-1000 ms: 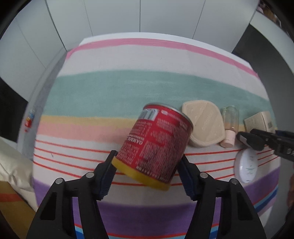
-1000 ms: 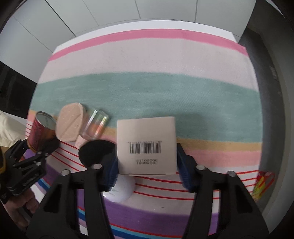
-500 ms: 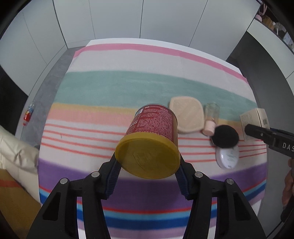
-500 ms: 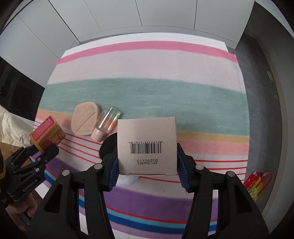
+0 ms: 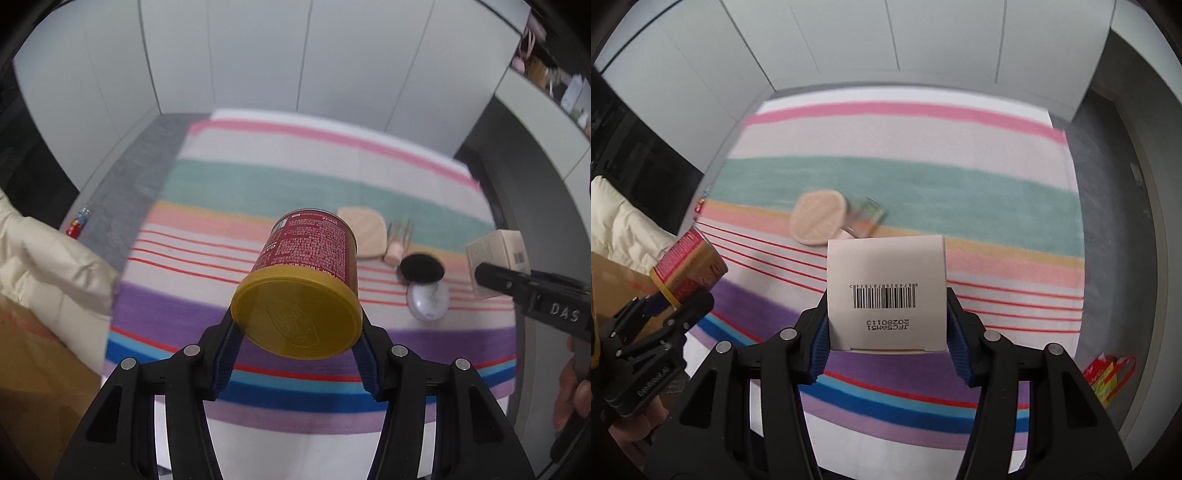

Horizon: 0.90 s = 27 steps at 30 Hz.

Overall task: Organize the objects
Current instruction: 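Lift the red can with left tool while right tool lifts the barcode box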

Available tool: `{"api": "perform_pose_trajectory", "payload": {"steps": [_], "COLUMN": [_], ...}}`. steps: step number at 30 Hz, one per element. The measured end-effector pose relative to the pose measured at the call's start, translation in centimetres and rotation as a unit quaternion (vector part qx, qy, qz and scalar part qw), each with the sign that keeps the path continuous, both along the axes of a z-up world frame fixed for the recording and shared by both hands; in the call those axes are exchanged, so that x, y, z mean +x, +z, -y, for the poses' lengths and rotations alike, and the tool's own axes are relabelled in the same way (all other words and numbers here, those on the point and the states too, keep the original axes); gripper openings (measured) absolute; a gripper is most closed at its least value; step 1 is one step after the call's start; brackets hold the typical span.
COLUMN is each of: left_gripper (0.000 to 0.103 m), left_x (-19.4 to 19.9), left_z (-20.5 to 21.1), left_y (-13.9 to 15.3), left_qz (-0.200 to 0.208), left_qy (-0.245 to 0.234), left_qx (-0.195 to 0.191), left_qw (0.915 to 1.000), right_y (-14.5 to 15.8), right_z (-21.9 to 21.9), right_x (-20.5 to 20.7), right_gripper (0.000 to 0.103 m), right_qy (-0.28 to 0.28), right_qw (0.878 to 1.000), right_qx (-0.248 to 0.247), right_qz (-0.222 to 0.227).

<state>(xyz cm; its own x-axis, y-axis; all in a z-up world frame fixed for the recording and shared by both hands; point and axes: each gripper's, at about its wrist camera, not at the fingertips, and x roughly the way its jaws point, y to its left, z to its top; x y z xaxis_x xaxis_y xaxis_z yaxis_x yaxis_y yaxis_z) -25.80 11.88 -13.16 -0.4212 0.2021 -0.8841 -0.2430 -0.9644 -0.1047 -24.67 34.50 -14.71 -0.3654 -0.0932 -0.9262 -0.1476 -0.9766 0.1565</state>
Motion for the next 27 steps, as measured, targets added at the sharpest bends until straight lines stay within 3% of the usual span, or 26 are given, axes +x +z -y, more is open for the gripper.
{"api": "perform_pose_trajectory", "payload": {"steps": [4, 10, 20, 23, 24, 25, 27], "left_gripper": [0.055, 0.055, 0.053, 0.048, 0.037, 0.012, 0.011], "left_x": [1.1, 2.7, 5.2, 5.8, 6.0, 6.1, 6.2], "left_z": [2.5, 6.0, 12.4, 14.6, 15.3, 15.9, 17.1], "left_y": [3.8, 8.2, 12.9, 13.5, 13.6, 13.6, 13.4], "left_qz": [-0.031, -0.071, -0.123, -0.126, -0.127, -0.127, -0.117], "left_qy": [0.02, 0.036, 0.07, 0.089, 0.094, 0.096, 0.1], "left_qx": [0.025, 0.03, 0.032, 0.038, 0.039, 0.041, 0.049], "left_qw": [0.999, 0.9964, 0.9894, 0.9874, 0.9866, 0.9863, 0.9869], "right_y": [3.5, 8.0, 14.8, 15.8, 16.0, 16.0, 15.9], "right_z": [1.8, 4.8, 11.7, 14.3, 15.2, 16.1, 17.6], "right_x": [0.2, 0.2, 0.2, -0.1, -0.2, -0.4, -0.7], "right_gripper": [0.056, 0.056, 0.056, 0.056, 0.056, 0.056, 0.056], "right_qy": [0.021, 0.042, 0.095, 0.115, 0.122, 0.128, 0.138], "right_qw": [0.999, 0.996, 0.984, 0.979, 0.978, 0.977, 0.976], "right_qx": [0.009, 0.007, 0.009, 0.011, 0.011, 0.01, 0.006], "right_qz": [-0.039, -0.079, -0.15, -0.166, -0.168, -0.169, -0.169]}}
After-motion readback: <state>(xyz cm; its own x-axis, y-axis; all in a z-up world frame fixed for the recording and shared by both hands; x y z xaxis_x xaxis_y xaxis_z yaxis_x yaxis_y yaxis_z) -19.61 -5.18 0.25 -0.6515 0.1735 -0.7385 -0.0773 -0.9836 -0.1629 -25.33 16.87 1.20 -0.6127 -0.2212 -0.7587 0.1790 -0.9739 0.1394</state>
